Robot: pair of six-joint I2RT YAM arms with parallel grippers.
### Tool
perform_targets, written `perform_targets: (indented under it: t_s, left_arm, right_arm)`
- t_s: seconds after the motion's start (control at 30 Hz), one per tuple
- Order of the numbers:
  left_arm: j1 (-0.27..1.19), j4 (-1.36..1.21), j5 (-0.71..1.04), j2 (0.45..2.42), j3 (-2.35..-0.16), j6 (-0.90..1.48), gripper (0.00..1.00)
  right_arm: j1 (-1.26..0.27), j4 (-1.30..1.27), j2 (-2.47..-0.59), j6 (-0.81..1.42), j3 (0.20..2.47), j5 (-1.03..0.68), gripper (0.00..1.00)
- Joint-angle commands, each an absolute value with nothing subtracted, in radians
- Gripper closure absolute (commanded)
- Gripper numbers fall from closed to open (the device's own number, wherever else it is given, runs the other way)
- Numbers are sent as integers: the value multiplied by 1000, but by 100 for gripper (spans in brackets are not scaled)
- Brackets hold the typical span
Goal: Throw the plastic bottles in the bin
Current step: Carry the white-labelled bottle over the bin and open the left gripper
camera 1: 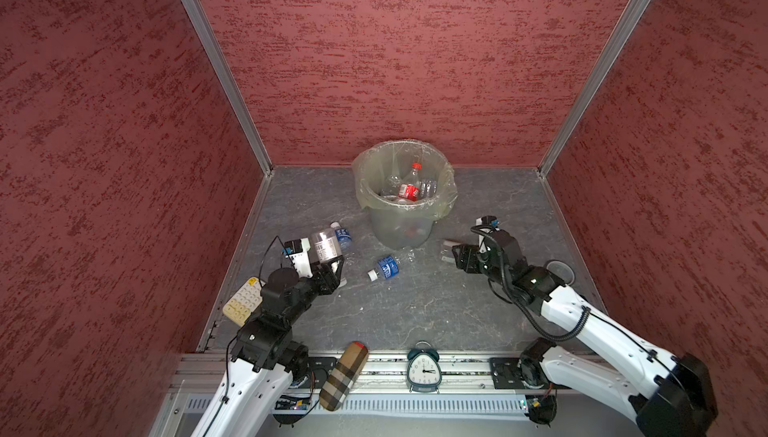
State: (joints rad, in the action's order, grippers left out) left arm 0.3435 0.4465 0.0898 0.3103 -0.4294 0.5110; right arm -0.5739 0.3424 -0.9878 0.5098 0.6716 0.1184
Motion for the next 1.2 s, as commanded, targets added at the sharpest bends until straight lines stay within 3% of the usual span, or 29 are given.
perform_targets:
  t_s: [0.0,0.3,0.57,0.8,1.0,1.07,1.17]
  left_arm:
    - [356,491,104,255,-456,468,56]
    - [428,495,111,178,-479,481,56]
    - [443,470,108,253,-588,463,56]
    - [449,273,142,546,-762,420,56]
    - [453,21,227,1066,-1117,383,56]
    - [450,26,262,1274,-1301,383,47]
    - [444,114,242,1499,-1538,399,11]
  right_arm:
    - [-568,312,-991,532,657,105,24]
    - [-567,293,-1002,537,642,98,24]
    - [-567,281,-999,533,630,95,24]
    - [-568,286,-971,533,612,93,24]
    - [-568,294,-912,548,591,86,24]
    - [-568,299,-898,553,585,87,24]
    - [-567,320,-876,558,587,93,23]
